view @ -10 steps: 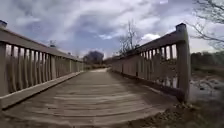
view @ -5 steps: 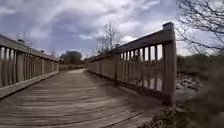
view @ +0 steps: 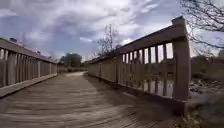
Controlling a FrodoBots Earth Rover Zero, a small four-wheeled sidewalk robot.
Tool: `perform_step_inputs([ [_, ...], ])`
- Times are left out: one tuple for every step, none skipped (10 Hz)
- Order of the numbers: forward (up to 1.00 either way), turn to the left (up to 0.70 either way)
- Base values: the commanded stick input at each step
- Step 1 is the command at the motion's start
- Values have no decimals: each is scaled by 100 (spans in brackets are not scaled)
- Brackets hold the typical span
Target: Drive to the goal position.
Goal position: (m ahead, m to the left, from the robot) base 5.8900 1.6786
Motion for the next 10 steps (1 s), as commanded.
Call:
perform_step_inputs([
  [0, 0],
  [0, 0],
  [0, 0],
  [0, 0],
  [0, 0],
  [0, 0],
  [0, 0],
  [0, 0],
  [50, 0],
  [50, 0],
])
